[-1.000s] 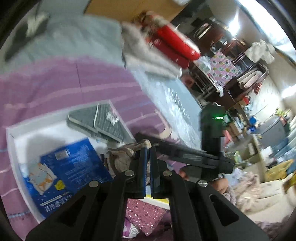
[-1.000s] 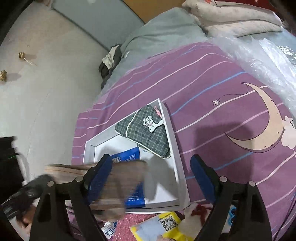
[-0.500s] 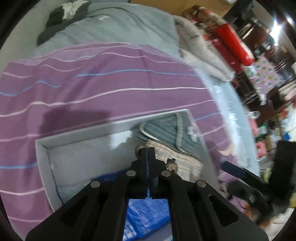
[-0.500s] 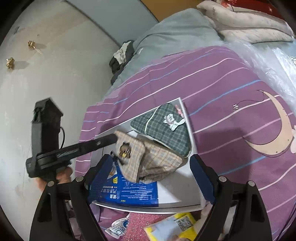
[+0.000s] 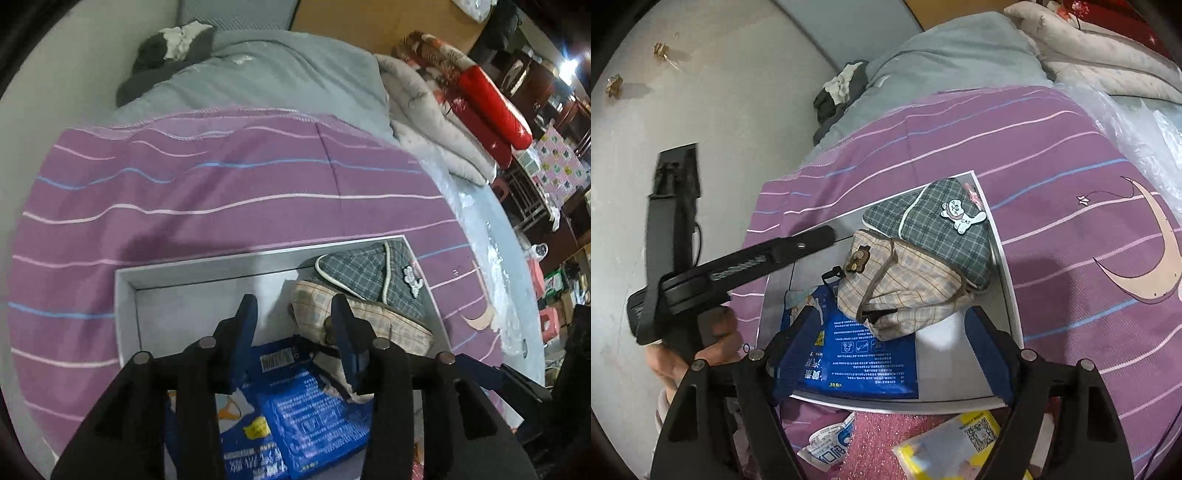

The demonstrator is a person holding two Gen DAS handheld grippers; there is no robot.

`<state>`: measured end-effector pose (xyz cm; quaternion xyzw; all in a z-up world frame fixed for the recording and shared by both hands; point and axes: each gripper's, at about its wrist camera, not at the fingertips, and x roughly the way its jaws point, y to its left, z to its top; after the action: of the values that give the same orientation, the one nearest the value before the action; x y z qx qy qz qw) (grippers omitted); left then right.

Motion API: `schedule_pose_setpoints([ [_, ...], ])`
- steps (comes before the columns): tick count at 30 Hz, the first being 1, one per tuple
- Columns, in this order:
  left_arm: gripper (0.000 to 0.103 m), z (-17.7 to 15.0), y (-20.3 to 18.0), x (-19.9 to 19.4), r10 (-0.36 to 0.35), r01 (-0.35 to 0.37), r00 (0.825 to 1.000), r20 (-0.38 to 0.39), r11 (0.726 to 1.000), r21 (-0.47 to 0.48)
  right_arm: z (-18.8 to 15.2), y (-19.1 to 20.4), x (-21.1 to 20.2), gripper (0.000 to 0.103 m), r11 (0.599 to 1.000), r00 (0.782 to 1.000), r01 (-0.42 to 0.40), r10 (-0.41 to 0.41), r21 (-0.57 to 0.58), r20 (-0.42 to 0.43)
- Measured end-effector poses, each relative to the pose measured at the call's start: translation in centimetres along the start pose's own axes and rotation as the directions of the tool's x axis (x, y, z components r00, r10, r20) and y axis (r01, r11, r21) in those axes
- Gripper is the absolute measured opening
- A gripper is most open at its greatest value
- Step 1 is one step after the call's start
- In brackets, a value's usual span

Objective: Organize soft objects
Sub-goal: 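Place the beige plaid pouch into the white box and open the left gripper, then move the left gripper to the pink glitter sponge while the right moves to the yellow packet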

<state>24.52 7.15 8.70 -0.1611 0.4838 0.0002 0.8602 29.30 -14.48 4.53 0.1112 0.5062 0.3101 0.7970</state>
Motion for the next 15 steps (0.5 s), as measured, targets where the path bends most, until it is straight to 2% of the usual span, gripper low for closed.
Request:
schedule_pose_setpoints([
  [2,0.043,-0.2,-0.2,-0.7,0.001,-0.001,1.000,0.014,1.000,-0.011,-0.2,0.1,-0.4,0.081,1.000,1.000,0.005,-0.005,0.000,0.002],
  [5,0.043,-0.9,-1.1,-1.8,0.052,-0.053,0.998,0.043,0.999,0.012,-0.5,0.5,-1.2,0.081,1.000,1.000,0.007,-0.007,-0.006,0.004],
  [9,0.043,-1.7,-2.6,-3.6,0.167,-0.174,0.981,0.101,0.983,0.062,-0.8,1.6,-2.6,0.081,0.999,1.000,0.016,-0.016,-0.028,0.017],
  [12,0.043,-2.4,-3.3,-6.4,0.176,-0.192,0.964,0.199,0.980,0.062,-0.8,2.7,-4.0,0.081,0.998,0.999,0.032,-0.030,-0.060,0.042],
  [15,0.043,-3.9,-3.7,-8.5,0.197,-0.219,0.952,0.233,0.973,0.072,-0.8,3.9,-5.3,0.081,0.995,0.997,0.050,-0.044,-0.090,0.068],
])
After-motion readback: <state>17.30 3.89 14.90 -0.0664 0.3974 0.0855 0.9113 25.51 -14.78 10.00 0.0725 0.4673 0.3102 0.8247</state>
